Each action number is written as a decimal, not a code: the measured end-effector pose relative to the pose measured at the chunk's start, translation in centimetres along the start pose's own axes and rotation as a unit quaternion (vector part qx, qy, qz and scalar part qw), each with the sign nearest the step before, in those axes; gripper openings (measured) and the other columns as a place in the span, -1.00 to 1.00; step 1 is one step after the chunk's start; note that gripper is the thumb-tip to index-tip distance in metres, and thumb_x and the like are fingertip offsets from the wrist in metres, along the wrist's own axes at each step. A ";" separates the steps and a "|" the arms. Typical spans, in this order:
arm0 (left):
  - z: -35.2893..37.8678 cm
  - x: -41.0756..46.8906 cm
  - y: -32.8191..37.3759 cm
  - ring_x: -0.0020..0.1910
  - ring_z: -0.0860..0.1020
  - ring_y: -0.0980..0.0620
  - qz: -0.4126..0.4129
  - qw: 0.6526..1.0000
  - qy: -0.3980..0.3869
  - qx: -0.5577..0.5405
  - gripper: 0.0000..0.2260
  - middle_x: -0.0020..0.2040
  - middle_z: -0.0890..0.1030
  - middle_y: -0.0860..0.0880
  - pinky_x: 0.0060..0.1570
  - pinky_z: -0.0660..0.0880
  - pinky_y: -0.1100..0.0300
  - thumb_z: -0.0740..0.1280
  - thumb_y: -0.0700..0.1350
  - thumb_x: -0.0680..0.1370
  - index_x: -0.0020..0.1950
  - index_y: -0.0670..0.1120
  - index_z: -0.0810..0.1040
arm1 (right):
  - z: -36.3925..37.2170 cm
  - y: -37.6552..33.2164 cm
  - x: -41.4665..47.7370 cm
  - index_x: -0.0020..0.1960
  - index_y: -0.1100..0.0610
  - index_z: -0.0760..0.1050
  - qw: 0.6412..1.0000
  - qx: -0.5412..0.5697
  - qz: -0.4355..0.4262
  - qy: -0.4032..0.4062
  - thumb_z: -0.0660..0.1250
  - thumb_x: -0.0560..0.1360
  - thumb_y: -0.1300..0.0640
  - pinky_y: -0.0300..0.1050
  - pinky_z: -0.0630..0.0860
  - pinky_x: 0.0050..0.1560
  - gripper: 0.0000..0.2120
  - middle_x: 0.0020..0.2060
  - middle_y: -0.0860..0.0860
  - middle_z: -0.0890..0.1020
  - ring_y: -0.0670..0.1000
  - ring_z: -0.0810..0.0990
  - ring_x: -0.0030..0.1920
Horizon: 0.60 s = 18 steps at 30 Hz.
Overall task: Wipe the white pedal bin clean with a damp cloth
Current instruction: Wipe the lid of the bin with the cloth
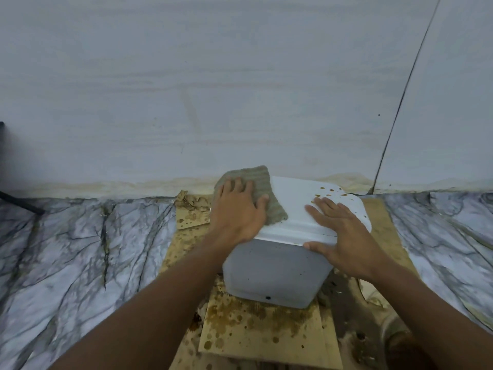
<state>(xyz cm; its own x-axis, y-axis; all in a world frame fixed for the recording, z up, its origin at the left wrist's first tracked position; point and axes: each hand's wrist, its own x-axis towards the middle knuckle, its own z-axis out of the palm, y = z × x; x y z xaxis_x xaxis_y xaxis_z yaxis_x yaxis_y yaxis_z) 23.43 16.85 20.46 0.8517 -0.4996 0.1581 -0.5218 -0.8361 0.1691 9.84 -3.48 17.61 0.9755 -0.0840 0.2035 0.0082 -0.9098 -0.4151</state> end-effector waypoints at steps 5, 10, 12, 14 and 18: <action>-0.4 3.3 -2.5 0.58 0.16 -0.17 -0.043 0.994 -0.060 -0.081 -0.38 0.64 0.06 -0.07 0.52 0.18 -0.11 0.01 0.28 0.64 0.62 -0.02 0.12 | 0.1 0.1 0.0 0.57 -0.08 0.16 1.000 -0.001 -0.003 0.009 0.43 0.48 -0.16 -0.23 -0.24 0.54 -0.23 0.59 -0.10 0.08 -0.17 -0.07 0.58; -0.4 -0.2 -1.0 0.59 0.09 -0.19 -0.058 0.997 -0.014 -0.056 -0.40 0.63 0.07 -0.19 0.54 0.05 -0.03 -0.06 0.21 0.68 0.63 -0.10 0.06 | 0.0 0.0 -0.1 0.57 -0.05 0.18 1.000 0.000 -0.001 0.009 0.45 0.47 -0.15 -0.24 -0.24 0.52 -0.22 0.59 -0.07 0.09 -0.17 -0.06 0.57; -0.4 -2.1 -0.4 0.61 0.00 -0.17 -0.056 0.997 0.001 -0.049 -0.39 0.62 0.04 -0.24 0.56 -0.07 0.00 -0.10 0.19 0.69 0.63 -0.15 0.04 | 0.0 0.0 -0.1 0.57 -0.05 0.18 1.000 0.000 0.001 0.009 0.45 0.47 -0.15 -0.24 -0.24 0.52 -0.22 0.59 -0.07 0.09 -0.15 -0.06 0.58; -0.3 -3.0 -0.2 0.61 -0.03 -0.18 -0.054 0.998 0.002 -0.043 -0.39 0.61 0.05 -0.27 0.58 -0.10 -0.02 -0.12 0.18 0.68 0.63 -0.16 0.03 | 0.1 -0.3 -0.2 0.58 -0.04 0.16 1.000 -0.004 0.001 0.009 0.44 0.48 -0.14 -0.25 -0.26 0.52 -0.22 0.59 -0.06 0.08 -0.15 -0.07 0.57; -0.7 -0.5 -1.1 0.60 0.01 -0.18 -0.035 0.998 -0.025 -0.042 -0.39 0.62 0.05 -0.24 0.57 -0.03 -0.02 -0.09 0.20 0.67 0.64 -0.11 0.03 | 0.5 -0.5 -0.3 0.58 -0.03 0.13 1.000 -0.019 -0.004 0.014 0.40 0.51 -0.14 -0.26 -0.31 0.50 -0.24 0.60 -0.05 0.06 -0.16 -0.10 0.56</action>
<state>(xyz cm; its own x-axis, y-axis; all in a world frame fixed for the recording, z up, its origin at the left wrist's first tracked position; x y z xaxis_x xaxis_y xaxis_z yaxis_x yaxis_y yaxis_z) 23.51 18.20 20.88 0.8864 -0.4534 0.0938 -0.4614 -0.8486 0.2589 9.65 -2.82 17.31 0.9687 -0.0886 0.2318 0.0062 -0.9252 -0.3794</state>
